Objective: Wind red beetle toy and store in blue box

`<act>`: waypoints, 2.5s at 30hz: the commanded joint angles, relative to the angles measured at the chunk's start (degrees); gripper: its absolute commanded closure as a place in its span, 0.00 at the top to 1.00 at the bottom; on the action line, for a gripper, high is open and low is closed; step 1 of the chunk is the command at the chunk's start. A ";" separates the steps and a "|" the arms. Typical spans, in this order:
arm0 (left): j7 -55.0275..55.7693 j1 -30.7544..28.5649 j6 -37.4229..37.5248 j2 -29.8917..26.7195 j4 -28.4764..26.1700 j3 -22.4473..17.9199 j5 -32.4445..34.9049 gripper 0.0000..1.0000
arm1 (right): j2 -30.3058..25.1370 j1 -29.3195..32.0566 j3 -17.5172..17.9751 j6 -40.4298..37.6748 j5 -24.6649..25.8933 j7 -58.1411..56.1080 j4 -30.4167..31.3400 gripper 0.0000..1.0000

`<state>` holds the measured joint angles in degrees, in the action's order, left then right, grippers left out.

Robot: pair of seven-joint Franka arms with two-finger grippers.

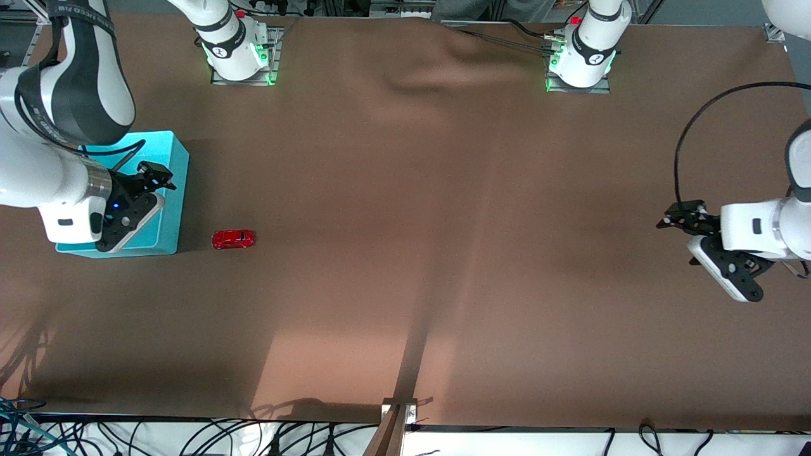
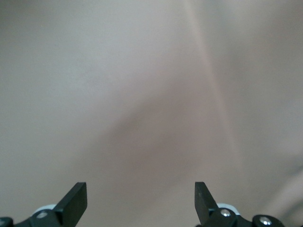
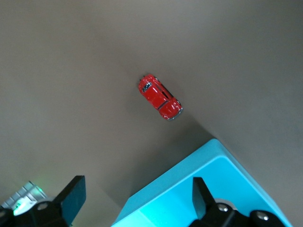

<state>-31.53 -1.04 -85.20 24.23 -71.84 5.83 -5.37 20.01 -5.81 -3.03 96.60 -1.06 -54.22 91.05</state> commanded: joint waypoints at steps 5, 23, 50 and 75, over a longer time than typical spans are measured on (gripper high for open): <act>18.50 7.18 -0.23 -11.48 -11.57 -3.81 -1.49 1.00 | 3.98 0.44 0.13 6.31 -1.23 -17.21 1.32 1.00; 35.68 6.17 -9.28 -30.54 -30.47 -3.04 4.05 1.00 | 5.04 0.44 1.88 31.48 -1.58 -34.87 18.77 1.00; 38.74 4.91 -5.67 -28.54 -25.81 -0.03 9.15 1.00 | 7.41 0.44 4.79 48.16 -1.49 -35.69 27.87 0.97; 30.56 3.94 -5.41 -28.19 -24.14 -0.29 5.10 1.00 | 4.69 0.53 4.70 31.31 -1.66 -38.06 17.07 0.04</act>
<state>0.43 3.21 -92.11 -4.83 -97.73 5.46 0.88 26.47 -5.89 1.52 137.42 -1.68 -91.20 113.65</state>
